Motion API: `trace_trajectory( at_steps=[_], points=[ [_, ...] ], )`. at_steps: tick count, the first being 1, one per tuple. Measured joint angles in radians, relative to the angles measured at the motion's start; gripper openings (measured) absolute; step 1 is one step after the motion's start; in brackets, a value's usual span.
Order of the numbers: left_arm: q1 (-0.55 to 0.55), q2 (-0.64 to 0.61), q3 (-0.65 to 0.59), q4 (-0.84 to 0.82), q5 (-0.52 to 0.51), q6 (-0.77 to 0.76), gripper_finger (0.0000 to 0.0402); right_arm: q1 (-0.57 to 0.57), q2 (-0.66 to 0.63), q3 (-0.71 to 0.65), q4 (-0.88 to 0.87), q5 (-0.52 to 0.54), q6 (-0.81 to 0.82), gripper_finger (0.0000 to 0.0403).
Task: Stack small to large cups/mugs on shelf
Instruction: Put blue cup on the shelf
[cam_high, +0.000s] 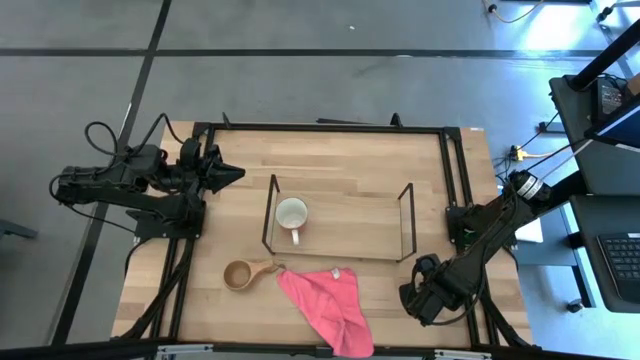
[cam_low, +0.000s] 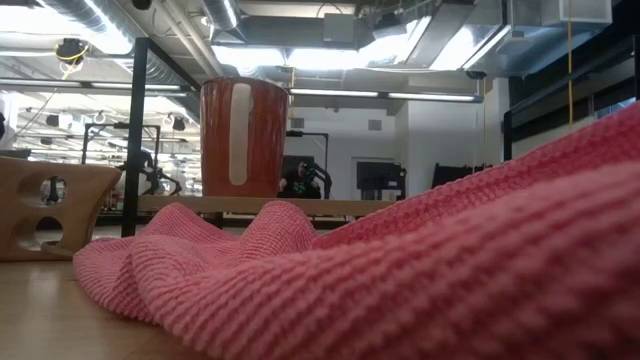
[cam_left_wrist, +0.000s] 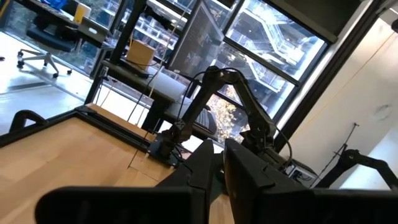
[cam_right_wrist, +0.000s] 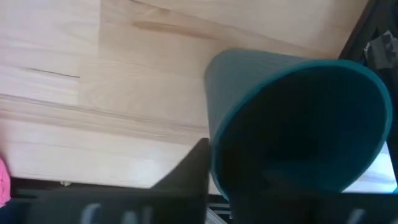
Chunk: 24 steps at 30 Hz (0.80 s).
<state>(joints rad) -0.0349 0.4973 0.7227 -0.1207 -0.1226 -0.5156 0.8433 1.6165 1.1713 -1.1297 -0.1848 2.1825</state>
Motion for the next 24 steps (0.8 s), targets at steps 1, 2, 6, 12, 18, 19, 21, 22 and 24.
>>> trace_trajectory(
  at_steps=[1, 2, 6, 12, 18, 19, 21, 22, 24],
  points=[
    [0.0, 0.0, 0.0, 0.0, 0.0, 0.0, 0.0031, 0.0, 0.0, 0.0, 0.0, 0.0, -0.001, 0.0022],
    [0.0, 0.0, 0.0, 0.0, 0.0, 0.0, 0.003, 0.0, 0.0, 0.0, -0.002, -0.006, -0.004, 0.0014],
    [0.0, 0.0, 0.0, 0.0, 0.0, 0.0, 0.0024, 0.0, -0.002, 0.01, 0.001, -0.01, -0.013, 0.002],
    [0.0, 0.0, 0.0, 0.0, 0.0, 0.0, 0.0024, -0.021, -0.032, 0.076, 0.007, -0.025, -0.096, 0.0009],
    [0.0, 0.0, 0.0, 0.0, -0.001, 0.002, 0.0032, -0.083, -0.043, 0.21, 0.024, -0.007, -0.344, 0.001],
    [0.0, 0.0, 0.0, 0.0, -0.001, 0.002, 0.0033, -0.098, -0.043, 0.231, 0.027, 0.003, -0.381, 0.0008],
    [0.0, 0.0, 0.0, 0.0, -0.001, 0.002, 0.0035, -0.127, -0.043, 0.266, 0.025, 0.03, -0.461, 0.0007],
    [0.0, 0.0, 0.0, 0.0, -0.001, 0.002, 0.0035, -0.142, -0.043, 0.281, 0.021, 0.034, -0.497, 0.0007],
    [0.0, 0.0, 0.0, 0.0, -0.001, 0.002, 0.0035, -0.175, -0.043, 0.301, 0.016, 0.033, -0.571, 0.0007]
  ],
)
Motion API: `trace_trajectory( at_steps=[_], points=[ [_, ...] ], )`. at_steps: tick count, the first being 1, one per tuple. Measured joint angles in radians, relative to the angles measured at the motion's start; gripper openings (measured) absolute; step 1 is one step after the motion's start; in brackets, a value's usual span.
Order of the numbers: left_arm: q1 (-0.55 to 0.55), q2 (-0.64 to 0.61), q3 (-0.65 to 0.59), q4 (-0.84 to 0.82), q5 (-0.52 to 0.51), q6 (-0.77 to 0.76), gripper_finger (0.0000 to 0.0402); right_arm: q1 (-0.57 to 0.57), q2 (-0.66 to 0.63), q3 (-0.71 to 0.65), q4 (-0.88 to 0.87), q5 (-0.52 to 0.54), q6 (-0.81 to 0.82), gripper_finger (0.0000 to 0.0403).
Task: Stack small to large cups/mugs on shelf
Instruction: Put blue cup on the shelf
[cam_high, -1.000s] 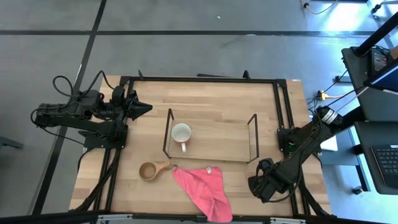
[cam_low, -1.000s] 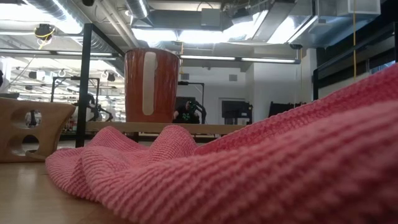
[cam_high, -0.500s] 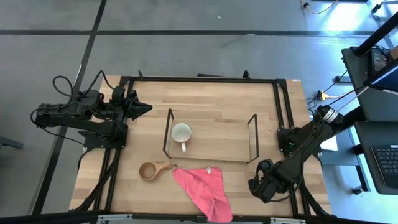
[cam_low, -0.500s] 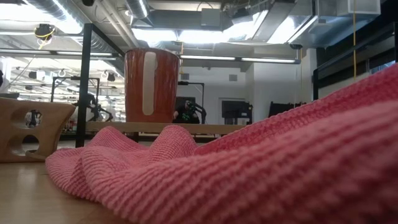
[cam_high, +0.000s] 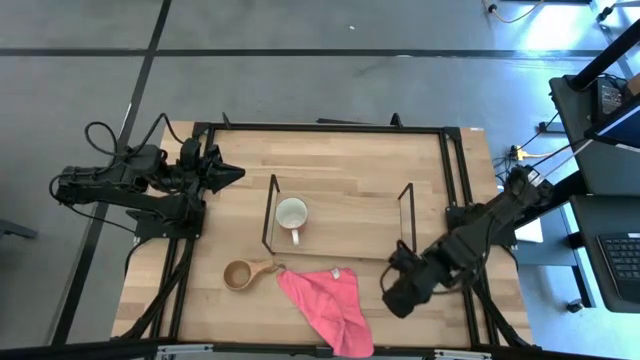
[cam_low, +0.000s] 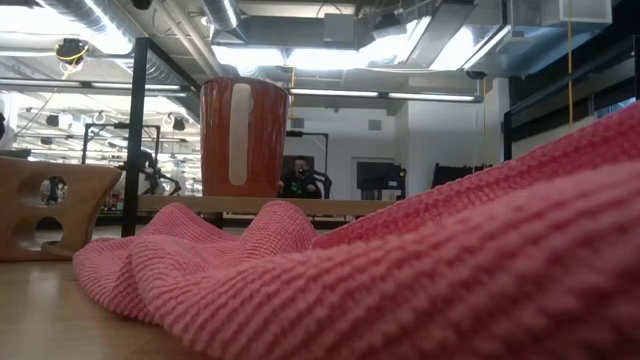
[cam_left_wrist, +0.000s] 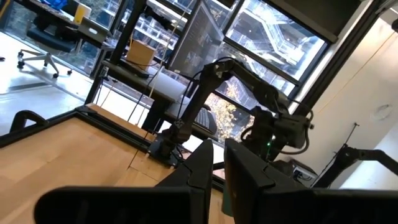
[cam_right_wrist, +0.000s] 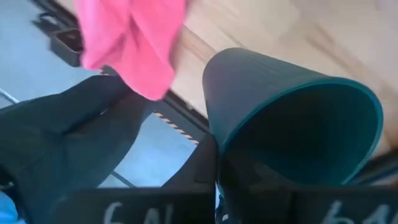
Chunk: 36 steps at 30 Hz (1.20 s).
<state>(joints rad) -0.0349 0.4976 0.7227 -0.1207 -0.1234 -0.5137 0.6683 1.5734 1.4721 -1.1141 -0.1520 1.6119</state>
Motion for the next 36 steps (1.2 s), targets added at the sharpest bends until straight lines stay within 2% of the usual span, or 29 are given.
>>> trace_trajectory(
  at_steps=[6, 10, 17, 24, 28, 36],
  points=[
    [0.0, 0.0, 0.0, 0.0, -0.011, 0.0, 0.0024, -0.102, 0.0, 0.022, 0.002, -0.006, -0.228, 0.0006],
    [0.0, 0.0, 0.0, 0.0, -0.018, 0.001, 0.0019, -0.179, 0.0, 0.023, 0.064, -0.024, -0.386, 0.0006],
    [0.0, 0.0, 0.0, -0.001, -0.018, 0.0, 0.0023, -0.307, 0.0, 0.024, 0.109, -0.024, -0.622, 0.0006],
    [0.0, 0.0, 0.0, -0.028, -0.018, -0.001, 0.0033, -0.412, 0.001, 0.024, 0.193, -0.004, -0.817, 0.0006],
    [0.0, 0.002, 0.0, -0.089, -0.032, -0.027, 0.003, -0.467, 0.007, 0.024, 0.188, 0.028, -0.915, 0.0008],
    [0.0, 0.036, -0.001, -0.139, -0.05, -0.06, 0.002, -0.534, 0.095, 0.024, 0.148, 0.001, -1.078, 0.001]
  ],
)
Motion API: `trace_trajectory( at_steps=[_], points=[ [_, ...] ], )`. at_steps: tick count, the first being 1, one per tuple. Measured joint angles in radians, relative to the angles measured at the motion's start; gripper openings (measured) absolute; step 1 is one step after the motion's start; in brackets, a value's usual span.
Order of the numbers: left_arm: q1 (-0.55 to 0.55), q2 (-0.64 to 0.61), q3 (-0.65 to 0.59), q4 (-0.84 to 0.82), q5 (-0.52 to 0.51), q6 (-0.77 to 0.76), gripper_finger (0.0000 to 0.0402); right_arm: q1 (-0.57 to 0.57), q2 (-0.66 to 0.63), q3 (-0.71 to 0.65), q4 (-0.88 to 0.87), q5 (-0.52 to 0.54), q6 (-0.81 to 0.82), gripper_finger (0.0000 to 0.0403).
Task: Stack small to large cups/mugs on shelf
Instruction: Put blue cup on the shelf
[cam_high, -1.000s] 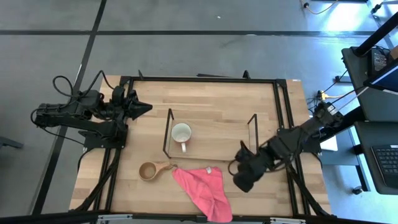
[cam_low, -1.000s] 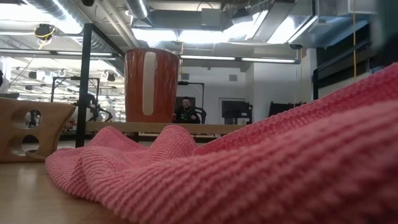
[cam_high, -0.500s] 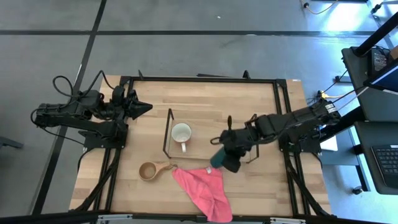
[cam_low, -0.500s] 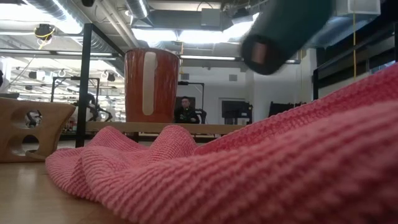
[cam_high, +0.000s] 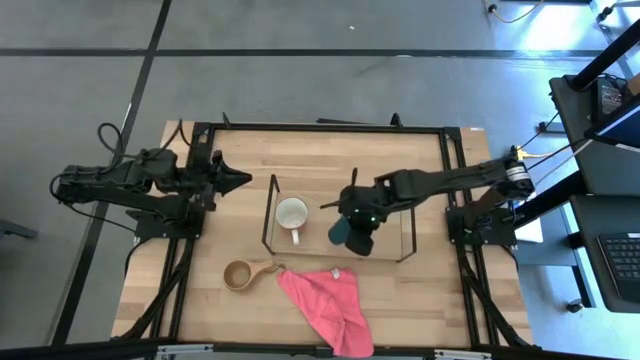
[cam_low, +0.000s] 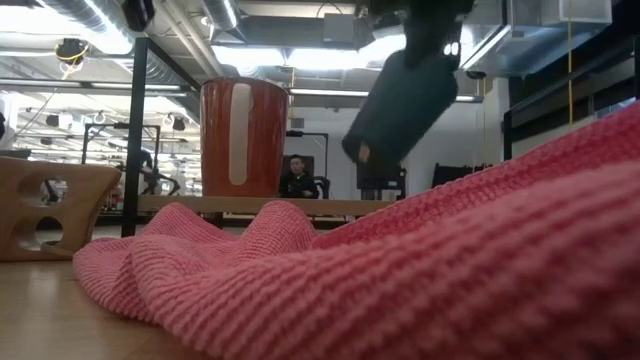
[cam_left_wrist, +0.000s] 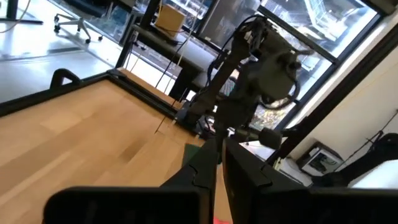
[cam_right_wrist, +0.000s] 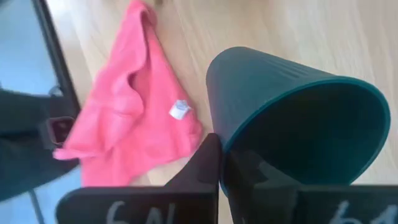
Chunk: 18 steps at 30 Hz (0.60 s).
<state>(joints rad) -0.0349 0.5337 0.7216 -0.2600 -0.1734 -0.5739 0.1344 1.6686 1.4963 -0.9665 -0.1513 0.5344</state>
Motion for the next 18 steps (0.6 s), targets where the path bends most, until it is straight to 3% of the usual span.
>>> trace_trajectory(
  at_steps=[6, 13, 18],
  points=[
    [0.0, 0.017, 0.0, -0.001, -0.002, -0.007, 0.0023, -0.01, 0.046, 0.0, -0.003, 0.001, -0.104, 0.0011],
    [0.0, 0.017, 0.0, -0.002, -0.002, -0.02, 0.0031, -0.01, 0.047, 0.01, 0.011, 0.128, -0.219, 0.0012],
    [0.0, 0.017, 0.0, -0.002, -0.002, -0.02, 0.0035, -0.016, 0.046, 0.02, 0.055, 0.123, -0.247, 0.0012]
  ],
)
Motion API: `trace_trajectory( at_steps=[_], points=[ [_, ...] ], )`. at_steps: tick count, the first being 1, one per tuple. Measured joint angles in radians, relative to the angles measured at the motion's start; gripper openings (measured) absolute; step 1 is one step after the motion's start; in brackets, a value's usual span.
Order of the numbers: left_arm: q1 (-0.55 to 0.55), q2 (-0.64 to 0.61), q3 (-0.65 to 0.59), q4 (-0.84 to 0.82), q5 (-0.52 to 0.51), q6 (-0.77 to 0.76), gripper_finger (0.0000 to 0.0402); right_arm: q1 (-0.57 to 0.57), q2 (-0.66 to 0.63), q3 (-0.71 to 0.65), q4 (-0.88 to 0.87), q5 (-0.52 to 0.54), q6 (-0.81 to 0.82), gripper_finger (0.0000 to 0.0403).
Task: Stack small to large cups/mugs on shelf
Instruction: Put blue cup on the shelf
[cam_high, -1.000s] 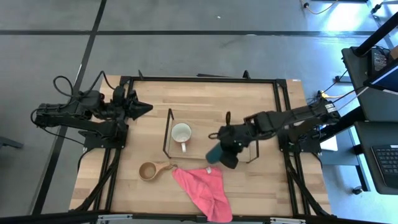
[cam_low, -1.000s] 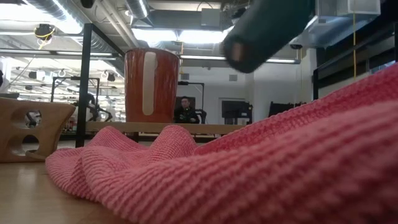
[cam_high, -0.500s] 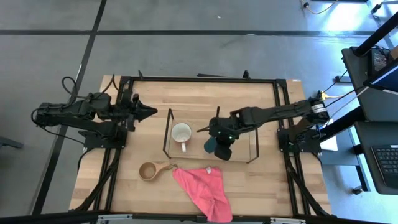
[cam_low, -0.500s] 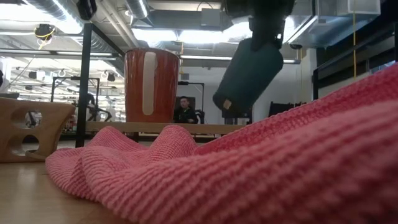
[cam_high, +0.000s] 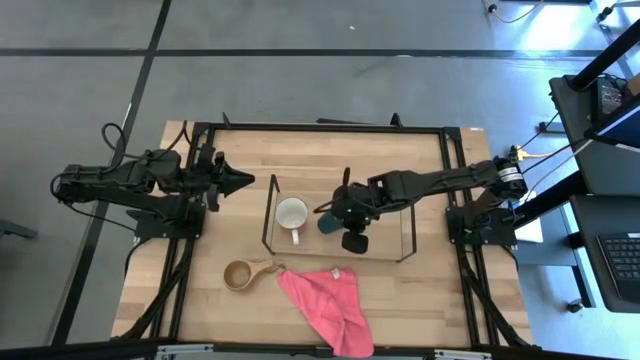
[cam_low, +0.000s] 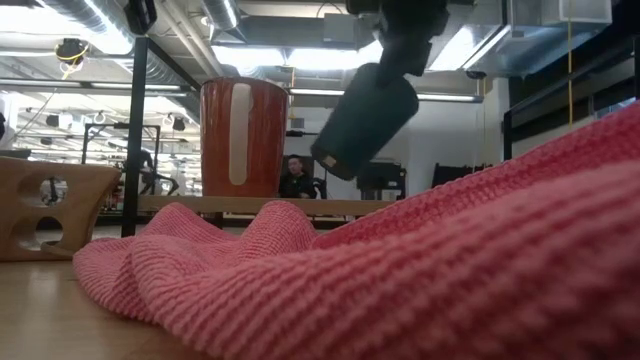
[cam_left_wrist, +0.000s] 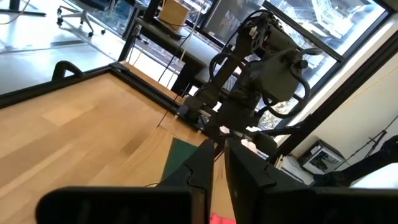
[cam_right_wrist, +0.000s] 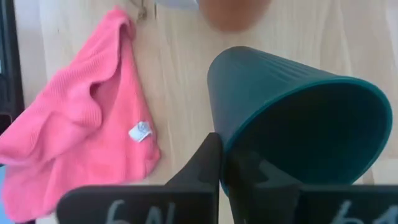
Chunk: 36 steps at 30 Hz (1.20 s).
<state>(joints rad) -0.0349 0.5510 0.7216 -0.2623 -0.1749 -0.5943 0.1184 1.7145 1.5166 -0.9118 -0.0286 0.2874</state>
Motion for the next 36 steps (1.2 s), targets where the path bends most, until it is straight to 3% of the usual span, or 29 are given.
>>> trace_trajectory(
  at_steps=[7, 16, 36],
  points=[
    [0.0, 0.001, 0.0, 0.0, 0.0, -0.001, 0.0029, -0.012, 0.025, -0.001, -0.089, -0.023, 0.01, 0.0012],
    [0.0, 0.006, 0.0, -0.016, -0.001, -0.001, 0.0025, -0.011, 0.043, 0.0, -0.064, -0.024, -0.006, 0.0014],
    [0.017, 0.005, 0.001, -0.041, -0.001, 0.001, 0.0025, -0.011, 0.04, 0.0, -0.039, -0.027, 0.025, 0.0077]
  ],
)
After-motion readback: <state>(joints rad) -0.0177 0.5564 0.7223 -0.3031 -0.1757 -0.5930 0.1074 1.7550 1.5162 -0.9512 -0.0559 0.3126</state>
